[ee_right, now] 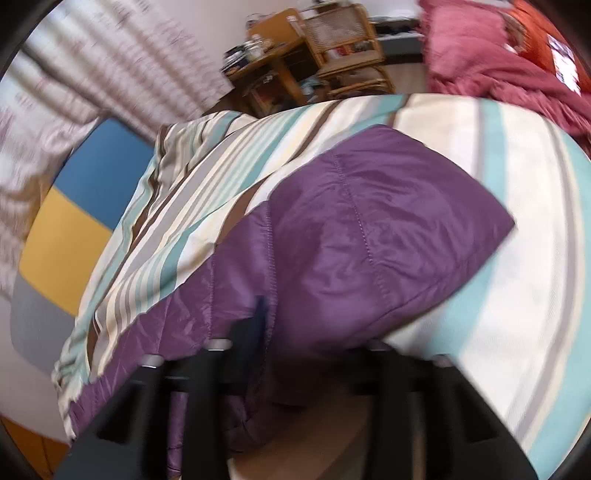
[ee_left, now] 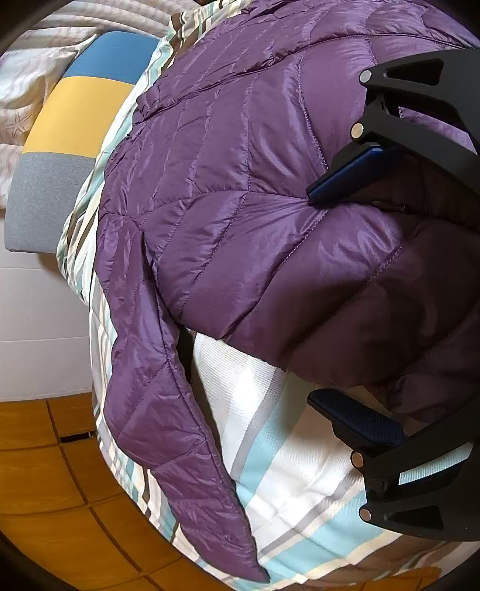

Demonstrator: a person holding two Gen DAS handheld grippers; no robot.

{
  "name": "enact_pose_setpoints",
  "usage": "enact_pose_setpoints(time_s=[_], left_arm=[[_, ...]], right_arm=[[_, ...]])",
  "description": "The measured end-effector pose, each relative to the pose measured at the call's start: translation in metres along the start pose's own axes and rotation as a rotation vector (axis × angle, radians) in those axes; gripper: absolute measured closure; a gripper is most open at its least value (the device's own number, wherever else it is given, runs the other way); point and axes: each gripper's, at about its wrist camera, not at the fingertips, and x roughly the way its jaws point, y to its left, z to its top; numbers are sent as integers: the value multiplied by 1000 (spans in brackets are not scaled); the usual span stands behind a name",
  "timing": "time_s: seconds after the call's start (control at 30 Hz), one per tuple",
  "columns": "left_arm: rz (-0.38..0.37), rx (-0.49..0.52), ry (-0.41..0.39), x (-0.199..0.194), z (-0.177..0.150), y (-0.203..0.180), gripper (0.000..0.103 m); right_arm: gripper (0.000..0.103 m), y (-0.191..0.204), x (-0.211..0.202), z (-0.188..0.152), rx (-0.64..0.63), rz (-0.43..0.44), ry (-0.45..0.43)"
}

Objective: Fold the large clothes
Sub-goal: 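Grasp the jacket sleeve cuff with the right tool and fold it across the body, then lay the sleeve on the jacket body and open the right tool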

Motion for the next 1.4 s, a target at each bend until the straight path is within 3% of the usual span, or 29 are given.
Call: enact_pose_setpoints(time_s=[0.17, 0.3, 0.5, 0.63, 1.03, 1.13, 1.3, 1.4], left_arm=[[12, 7, -6, 1, -1, -2, 3], [15, 10, -8, 1, -1, -3, 3], [16, 11, -9, 1, -1, -3, 3], [12, 8, -7, 1, -1, -3, 3], [2, 1, -5, 2, -1, -1, 3], [0, 0, -5, 2, -2, -1, 3], [-5, -4, -5, 2, -2, 0, 3], [4, 1, -3, 1, -1, -1, 3]], right_arm=[[89, 36, -13, -12, -183, -15, -69], [91, 80, -36, -32, -346, 45, -154], [92, 169, -74, -105, -705, 184, -239], [92, 213, -84, -156, -872, 256, -254], [93, 288, -91, -309, -1340, 427, -287], [93, 299, -84, -362, -1551, 424, -297], [91, 286, -49, -435, -1879, 331, -306], [90, 281, -40, -443, -1919, 294, -359]])
